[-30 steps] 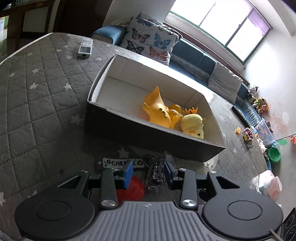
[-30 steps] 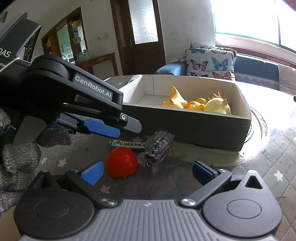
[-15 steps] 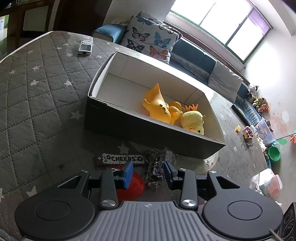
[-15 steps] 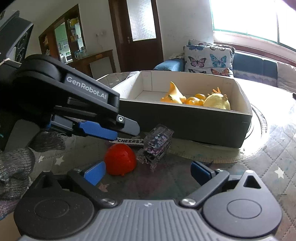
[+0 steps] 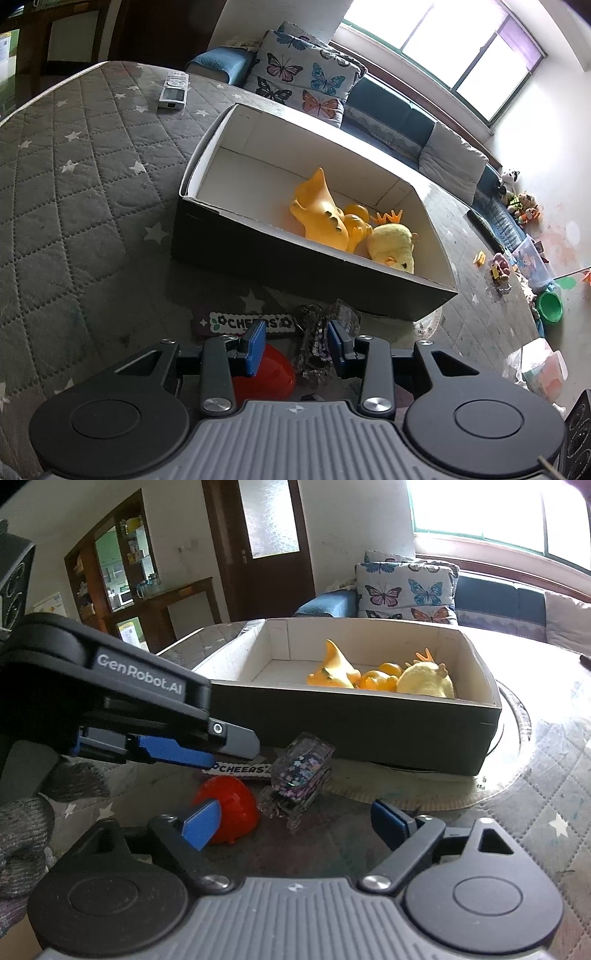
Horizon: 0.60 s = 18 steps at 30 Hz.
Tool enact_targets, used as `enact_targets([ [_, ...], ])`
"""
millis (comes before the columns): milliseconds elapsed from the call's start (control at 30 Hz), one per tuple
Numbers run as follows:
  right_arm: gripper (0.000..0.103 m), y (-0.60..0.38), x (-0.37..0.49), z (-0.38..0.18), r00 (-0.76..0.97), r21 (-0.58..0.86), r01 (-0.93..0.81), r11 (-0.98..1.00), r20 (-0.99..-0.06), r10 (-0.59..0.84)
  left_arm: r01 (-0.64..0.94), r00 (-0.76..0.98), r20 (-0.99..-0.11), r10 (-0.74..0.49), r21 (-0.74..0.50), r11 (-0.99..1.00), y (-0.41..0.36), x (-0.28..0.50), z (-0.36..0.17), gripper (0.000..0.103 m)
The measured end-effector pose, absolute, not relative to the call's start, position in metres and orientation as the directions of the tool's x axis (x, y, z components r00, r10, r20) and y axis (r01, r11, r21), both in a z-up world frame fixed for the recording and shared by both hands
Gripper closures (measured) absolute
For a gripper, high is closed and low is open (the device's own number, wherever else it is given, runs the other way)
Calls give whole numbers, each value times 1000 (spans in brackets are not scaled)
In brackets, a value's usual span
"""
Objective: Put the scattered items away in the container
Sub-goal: 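Close the right gripper around the clear glitter-filled bottle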
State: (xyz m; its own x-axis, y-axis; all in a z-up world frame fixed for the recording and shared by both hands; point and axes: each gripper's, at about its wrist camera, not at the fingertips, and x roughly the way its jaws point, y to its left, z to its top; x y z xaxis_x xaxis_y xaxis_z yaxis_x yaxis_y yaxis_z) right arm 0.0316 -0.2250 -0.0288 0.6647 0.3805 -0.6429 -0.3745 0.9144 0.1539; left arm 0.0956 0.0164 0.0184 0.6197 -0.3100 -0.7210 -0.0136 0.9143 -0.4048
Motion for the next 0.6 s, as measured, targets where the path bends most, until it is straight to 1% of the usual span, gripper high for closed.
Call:
enact_targets([
  [67,16,-225,35,-30,662,157,-371,915,-646,379,-12,620,-722,-309,-402,915,17,98,19,64],
  [100,19,-224,37,-30,659,160,-370,915,-649,380,-12,620,-722,-308,-401,916,17,100,19,64],
  [200,21,-222,43,-32,648,167,-370,914,-659,382,-7,620,-721,-308,-397,918,16,104,20,64],
  [267,25,-220,46,-33,642,169,-373,912,-663,385,-2,620,-721,-309,-395,918,15,107,20,64],
  [333,33,-219,50,-34,636,179,-375,909,-664,393,3,619,-722,-311,-394,919,14,110,21,64],
  [600,46,-218,62,-37,619,205,-367,907,-674,403,43,599,-731,-327,-378,925,-1,123,19,64],
])
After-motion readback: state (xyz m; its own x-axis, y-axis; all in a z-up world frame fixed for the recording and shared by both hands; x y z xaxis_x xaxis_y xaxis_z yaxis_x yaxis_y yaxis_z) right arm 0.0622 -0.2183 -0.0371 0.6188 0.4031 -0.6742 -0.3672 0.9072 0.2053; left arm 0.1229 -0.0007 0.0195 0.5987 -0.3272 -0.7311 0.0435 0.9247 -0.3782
